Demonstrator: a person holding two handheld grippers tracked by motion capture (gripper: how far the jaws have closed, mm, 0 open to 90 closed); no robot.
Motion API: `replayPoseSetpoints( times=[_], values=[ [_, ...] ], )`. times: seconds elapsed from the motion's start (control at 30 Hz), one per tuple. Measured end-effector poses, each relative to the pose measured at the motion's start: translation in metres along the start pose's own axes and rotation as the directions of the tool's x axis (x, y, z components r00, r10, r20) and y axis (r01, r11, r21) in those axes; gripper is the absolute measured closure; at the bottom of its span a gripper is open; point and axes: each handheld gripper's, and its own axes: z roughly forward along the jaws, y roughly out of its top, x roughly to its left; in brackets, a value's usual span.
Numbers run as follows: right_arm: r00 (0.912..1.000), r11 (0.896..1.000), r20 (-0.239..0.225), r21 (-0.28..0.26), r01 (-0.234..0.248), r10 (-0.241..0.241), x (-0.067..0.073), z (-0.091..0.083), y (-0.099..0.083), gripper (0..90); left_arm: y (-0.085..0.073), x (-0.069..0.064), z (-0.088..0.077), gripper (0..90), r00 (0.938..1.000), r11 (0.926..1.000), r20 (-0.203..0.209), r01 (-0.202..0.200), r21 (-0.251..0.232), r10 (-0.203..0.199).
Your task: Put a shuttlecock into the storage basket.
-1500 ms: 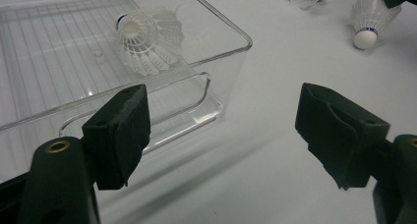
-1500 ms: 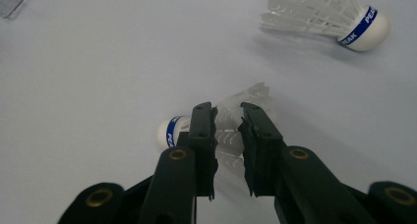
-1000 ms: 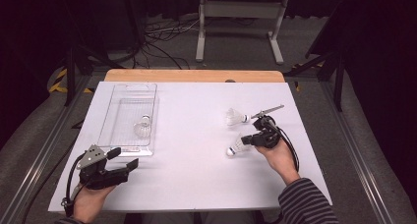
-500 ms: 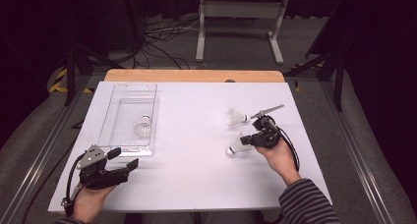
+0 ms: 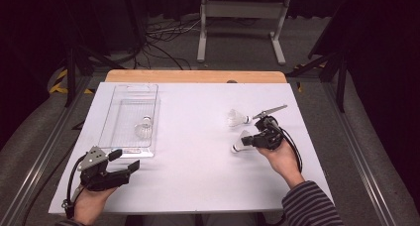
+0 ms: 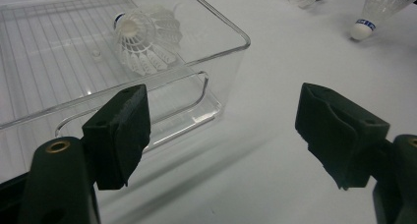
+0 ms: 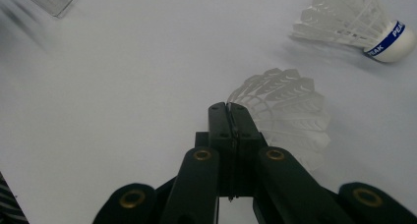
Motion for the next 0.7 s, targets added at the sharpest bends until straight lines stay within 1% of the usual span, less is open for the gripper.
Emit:
replayPoseSetpoints(
  times=[0.43, 0.7],
  values=[
    [0.9991, 0.999, -0.022, -0.011, 0.035, -0.035, 0.011, -0.002, 0.003, 90.0, 0.0, 0.0, 0.001, 22.1, 1.0, 1.0, 0.006, 0.005, 0.001, -0.005],
    [0.9982, 0.999, -0.041, -0.016, 0.042, -0.043, 0.016, -0.003, 0.004, 90.0, 0.0, 0.0, 0.001, 22.1, 1.0, 1.0, 0.006, 0.005, 0.002, -0.005]
  ],
)
